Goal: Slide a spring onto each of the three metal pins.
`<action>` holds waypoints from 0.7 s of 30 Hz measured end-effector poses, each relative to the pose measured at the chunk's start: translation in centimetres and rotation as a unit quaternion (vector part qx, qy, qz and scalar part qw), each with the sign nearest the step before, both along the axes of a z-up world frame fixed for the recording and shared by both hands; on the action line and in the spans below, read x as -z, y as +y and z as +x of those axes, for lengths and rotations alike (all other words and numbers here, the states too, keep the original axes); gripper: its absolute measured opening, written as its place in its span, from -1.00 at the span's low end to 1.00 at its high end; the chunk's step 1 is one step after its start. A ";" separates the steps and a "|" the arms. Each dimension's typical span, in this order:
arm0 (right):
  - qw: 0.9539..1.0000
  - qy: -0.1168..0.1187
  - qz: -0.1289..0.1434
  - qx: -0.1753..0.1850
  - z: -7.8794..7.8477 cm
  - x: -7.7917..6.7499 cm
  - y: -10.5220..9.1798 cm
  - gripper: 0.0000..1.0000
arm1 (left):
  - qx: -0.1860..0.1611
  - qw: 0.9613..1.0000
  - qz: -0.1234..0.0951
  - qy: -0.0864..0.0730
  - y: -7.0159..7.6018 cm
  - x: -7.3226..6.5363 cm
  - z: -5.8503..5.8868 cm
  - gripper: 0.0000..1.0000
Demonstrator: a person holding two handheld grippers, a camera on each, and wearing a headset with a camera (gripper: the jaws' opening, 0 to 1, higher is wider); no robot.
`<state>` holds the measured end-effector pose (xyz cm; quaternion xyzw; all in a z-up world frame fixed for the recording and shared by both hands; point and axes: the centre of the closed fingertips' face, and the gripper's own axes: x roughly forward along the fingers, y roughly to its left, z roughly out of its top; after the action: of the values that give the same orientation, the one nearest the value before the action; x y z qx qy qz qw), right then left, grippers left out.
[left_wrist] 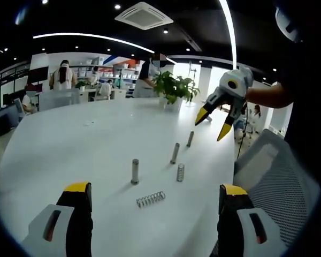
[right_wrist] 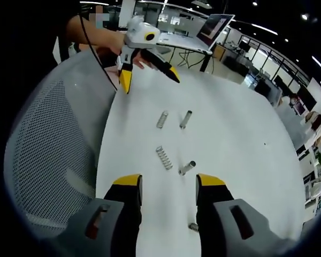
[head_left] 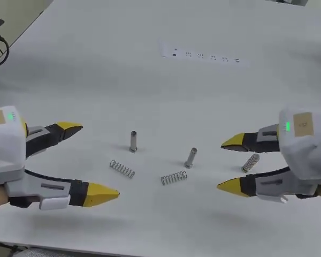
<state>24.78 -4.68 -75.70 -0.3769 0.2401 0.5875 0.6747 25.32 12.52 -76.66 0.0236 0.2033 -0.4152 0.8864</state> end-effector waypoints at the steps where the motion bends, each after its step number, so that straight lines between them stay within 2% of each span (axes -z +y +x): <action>1: 1.000 0.000 -0.001 -0.004 0.0 0.1 0.3 -0.23 | 0.000 1.000 0.000 0.000 0.0 0.0 0.0 0.92; 6: 0.999 -0.003 -0.007 -0.046 -0.4 0.6 2.1 -0.25 | -0.003 1.000 -0.003 -0.003 0.0 -0.2 -0.1 0.91; 17: 0.996 0.000 -0.041 -0.081 -0.5 3.0 3.8 -0.37 | -0.008 1.000 -0.008 -0.006 0.2 -0.7 -0.2 0.92; 20: 0.993 -0.012 -0.065 -0.096 -0.4 3.8 3.9 -0.38 | -0.008 1.000 -0.007 -0.005 0.2 -0.7 -0.2 0.92; 21: 0.991 -0.021 -0.081 -0.105 -0.3 4.3 3.8 -0.39 | -0.008 1.000 -0.007 -0.005 0.2 -0.7 -0.2 0.92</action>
<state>24.52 -0.86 -80.02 -0.4657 0.2319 0.6255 0.5815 25.13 12.77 -76.01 0.0180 0.1960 -0.4097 0.8907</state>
